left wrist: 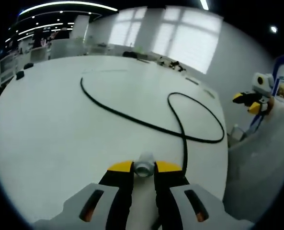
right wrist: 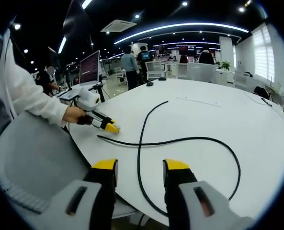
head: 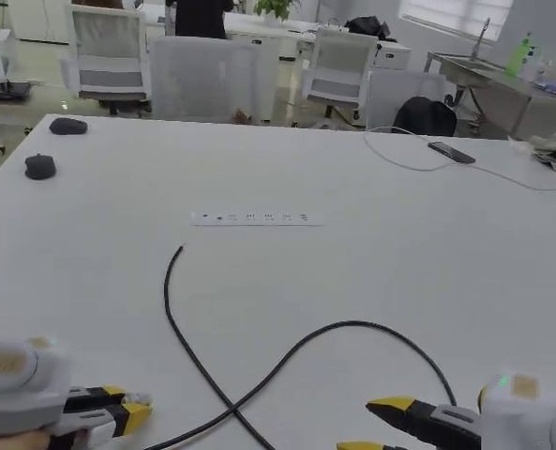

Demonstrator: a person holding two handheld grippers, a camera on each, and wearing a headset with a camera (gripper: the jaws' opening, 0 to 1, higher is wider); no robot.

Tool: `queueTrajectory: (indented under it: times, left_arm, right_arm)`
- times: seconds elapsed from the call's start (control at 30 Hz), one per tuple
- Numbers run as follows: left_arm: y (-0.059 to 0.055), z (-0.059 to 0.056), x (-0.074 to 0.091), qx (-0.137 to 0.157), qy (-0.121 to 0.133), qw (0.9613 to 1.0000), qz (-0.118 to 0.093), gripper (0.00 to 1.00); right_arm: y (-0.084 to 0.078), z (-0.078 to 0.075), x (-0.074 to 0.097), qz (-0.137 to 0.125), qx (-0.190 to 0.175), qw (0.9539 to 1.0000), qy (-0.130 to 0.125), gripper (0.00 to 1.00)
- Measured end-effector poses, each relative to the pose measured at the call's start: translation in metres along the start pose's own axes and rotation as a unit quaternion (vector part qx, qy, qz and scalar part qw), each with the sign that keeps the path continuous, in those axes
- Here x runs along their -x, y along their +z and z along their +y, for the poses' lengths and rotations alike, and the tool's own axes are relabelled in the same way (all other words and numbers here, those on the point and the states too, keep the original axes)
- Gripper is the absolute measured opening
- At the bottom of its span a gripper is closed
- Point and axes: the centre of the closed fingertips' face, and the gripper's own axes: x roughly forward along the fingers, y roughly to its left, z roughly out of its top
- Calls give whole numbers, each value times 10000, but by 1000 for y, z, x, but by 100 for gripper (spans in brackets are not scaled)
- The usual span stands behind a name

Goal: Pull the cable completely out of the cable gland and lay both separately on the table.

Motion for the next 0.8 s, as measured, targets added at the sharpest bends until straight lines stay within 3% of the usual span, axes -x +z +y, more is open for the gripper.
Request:
queueTrajectory:
  times: [0.17,0.23,0.3,0.5,0.67,0.8]
  left_arm:
    - [-4,4,1,103,9,9999,-31,17]
    - [-3,5,2,173,21,9998,-86,18]
    - [-2,5,2,191,61,9998,-96,19]
    - [6,5,15,188,96,9996,-188,26]
    - [25,1,42,223,-59,9992,-318,40]
    - [42,2,79,181,-22,9989,-424,46]
  right_arm:
    - [-4,3,4,11,-36,10000,25,39]
    - [5,4,7,-257,-226,9994,66,39]
    - [8,3,8,-312,-264,9991,53,38]
    - [10,2,4,-231,-219,9995,67,40]
    - [9,3,2,-100,-331,9993,148,45]
    - [7,2,1,42,-483,9987,152,50]
